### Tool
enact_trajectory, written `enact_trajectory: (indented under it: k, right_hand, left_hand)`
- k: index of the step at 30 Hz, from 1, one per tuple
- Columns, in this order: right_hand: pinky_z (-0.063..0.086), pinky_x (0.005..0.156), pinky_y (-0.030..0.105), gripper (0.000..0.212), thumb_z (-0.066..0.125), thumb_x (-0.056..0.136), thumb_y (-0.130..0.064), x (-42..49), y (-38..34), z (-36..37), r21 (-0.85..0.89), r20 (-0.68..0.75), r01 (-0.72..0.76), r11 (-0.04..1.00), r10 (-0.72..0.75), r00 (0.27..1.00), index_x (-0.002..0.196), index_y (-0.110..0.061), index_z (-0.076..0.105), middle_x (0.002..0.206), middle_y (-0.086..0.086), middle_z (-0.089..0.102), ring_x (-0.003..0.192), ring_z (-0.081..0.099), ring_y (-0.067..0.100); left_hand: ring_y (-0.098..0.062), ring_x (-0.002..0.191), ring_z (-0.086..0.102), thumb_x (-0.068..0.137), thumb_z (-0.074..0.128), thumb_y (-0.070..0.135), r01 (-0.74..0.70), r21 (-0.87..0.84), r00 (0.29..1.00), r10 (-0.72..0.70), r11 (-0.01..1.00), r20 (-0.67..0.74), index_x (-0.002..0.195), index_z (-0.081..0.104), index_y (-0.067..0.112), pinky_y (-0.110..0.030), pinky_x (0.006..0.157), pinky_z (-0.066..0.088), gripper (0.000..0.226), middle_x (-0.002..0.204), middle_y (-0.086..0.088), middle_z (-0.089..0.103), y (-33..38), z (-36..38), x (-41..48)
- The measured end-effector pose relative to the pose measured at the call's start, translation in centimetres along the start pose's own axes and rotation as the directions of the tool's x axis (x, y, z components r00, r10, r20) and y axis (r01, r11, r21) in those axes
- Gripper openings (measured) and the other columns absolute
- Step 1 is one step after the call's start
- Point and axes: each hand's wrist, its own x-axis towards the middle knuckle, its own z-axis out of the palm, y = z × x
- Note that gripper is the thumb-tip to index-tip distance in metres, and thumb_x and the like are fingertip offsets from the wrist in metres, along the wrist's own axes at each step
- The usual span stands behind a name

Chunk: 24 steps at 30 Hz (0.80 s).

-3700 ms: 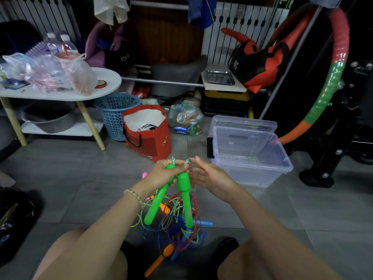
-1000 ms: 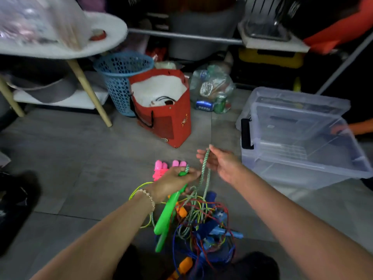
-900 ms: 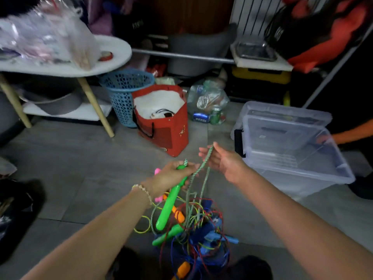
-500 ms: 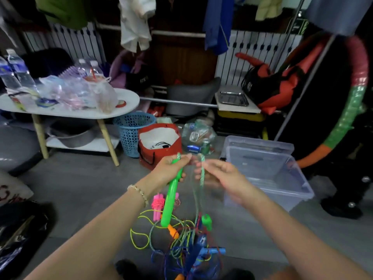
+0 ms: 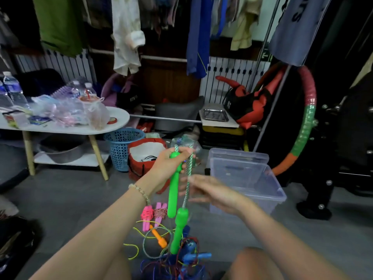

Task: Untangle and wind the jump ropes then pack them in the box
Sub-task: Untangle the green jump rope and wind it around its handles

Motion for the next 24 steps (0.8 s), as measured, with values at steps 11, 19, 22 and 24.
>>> enact_trajectory:
  k: [11, 19, 22, 24]
  right_hand:
    - [0.055, 0.059, 0.016, 0.013, 0.052, 0.093, -0.011, 0.2, -0.9, 1.5, 0.040, -0.295, 0.243, 0.969, -0.221, 0.930, 0.095, -0.006, 0.064, 0.080, 0.005, 0.071, 0.067, 0.069, 0.009]
    - [0.055, 0.078, 0.023, 0.017, 0.048, 0.096, -0.023, 0.5, -1.4, 0.3, 0.066, -0.411, 0.213, 0.975, -0.168, 0.896, 0.099, -0.015, 0.062, 0.108, 0.011, 0.067, 0.083, 0.068, 0.010]
    - [0.050, 0.087, 0.033, 0.035, 0.045, 0.091, -0.048, -0.6, 0.4, 1.0, 0.068, -0.272, 0.061, 0.996, -0.040, 0.961, 0.108, -0.023, 0.061, 0.109, 0.001, 0.069, 0.090, 0.067, 0.014]
    - [0.052, 0.087, 0.037, 0.043, 0.049, 0.085, -0.047, -1.4, 2.0, 2.3, -0.008, -0.133, -0.018, 1.000, 0.016, 0.991, 0.116, -0.018, 0.056, 0.110, 0.008, 0.068, 0.092, 0.067, 0.021]
  left_hand:
    - [-0.009, 0.070, 0.070, 0.097, 0.045, 0.027, 0.189, 0.126, 0.966, -0.207, 0.974, 0.155, 0.102, 0.063, 0.008, -0.022, 0.068, 0.058, 0.026, 0.076, 0.003, 0.073, -4.1, -2.7, -4.0]
    - [-0.015, 0.080, 0.059, 0.089, 0.053, 0.039, 0.116, 0.141, 0.975, -0.140, 0.983, 0.172, 0.100, 0.068, 0.020, -0.025, 0.066, 0.048, 0.027, 0.091, -0.003, 0.069, -4.5, -0.4, -4.6]
    - [-0.016, 0.074, 0.055, 0.097, 0.048, 0.028, 0.047, 0.086, 0.998, -0.050, 0.995, 0.032, 0.100, 0.067, 0.016, -0.024, 0.061, 0.045, 0.023, 0.085, -0.004, 0.067, -3.2, -0.6, -3.2]
    - [-0.018, 0.078, 0.057, 0.097, 0.048, 0.029, 0.007, 0.087, 1.000, -0.004, 0.996, -0.030, 0.101, 0.068, 0.014, -0.028, 0.068, 0.049, 0.025, 0.091, -0.008, 0.068, -2.7, -0.8, -2.3]
